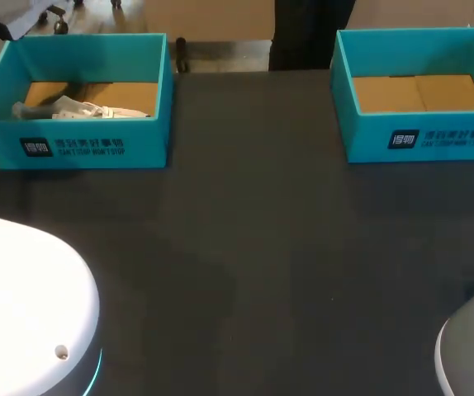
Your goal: Take the shoe out of the shoebox, open the shoe tongue, remove and reinsert the insole, then place the shoe into the shoebox
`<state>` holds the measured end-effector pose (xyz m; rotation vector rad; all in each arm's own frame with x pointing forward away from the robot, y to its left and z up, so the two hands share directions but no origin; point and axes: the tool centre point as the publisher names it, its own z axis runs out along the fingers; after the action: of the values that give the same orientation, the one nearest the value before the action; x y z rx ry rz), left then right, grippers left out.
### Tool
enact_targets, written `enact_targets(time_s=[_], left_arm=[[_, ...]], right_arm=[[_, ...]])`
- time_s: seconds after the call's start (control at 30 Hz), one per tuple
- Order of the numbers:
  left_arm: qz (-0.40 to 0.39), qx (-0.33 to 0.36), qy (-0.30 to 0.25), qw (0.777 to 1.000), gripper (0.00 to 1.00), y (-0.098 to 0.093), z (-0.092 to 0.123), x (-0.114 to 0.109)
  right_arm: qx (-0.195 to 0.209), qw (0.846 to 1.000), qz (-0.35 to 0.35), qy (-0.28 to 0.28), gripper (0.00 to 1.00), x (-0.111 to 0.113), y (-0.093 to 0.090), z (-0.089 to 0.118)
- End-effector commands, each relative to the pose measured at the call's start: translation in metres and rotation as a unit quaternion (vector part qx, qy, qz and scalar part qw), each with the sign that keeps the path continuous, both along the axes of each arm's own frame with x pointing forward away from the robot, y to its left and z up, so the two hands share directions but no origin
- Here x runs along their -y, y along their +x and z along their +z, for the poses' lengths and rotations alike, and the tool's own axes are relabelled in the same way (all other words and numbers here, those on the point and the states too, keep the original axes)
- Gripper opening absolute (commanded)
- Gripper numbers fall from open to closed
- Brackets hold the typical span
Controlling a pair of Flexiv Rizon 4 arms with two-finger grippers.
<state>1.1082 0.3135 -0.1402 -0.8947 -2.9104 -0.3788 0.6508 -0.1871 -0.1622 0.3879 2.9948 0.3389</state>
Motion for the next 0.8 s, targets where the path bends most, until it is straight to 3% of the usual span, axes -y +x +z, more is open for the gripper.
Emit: enact_targets(time_s=[0.03, 0.23, 0.8], left_arm=[[-0.303, -0.056, 0.045, 0.950, 0.00, 0.0026, 0.0075, -0.0032], [-0.404, -0.066, 0.048, 0.911, 0.00, 0.0100, 0.0034, -0.0074], [-0.404, -0.066, 0.048, 0.911, 0.00, 0.0100, 0.0034, -0.0074]], right_arm=[[-0.002, 1.000, 0.000, -0.001, 1.00, -0.0002, 0.0017, -0.0004], [-0.002, 1.000, 0.000, -0.001, 1.00, -0.0002, 0.0017, -0.0004], [-0.002, 1.000, 0.000, -0.001, 1.00, -0.0002, 0.0017, -0.0004]])
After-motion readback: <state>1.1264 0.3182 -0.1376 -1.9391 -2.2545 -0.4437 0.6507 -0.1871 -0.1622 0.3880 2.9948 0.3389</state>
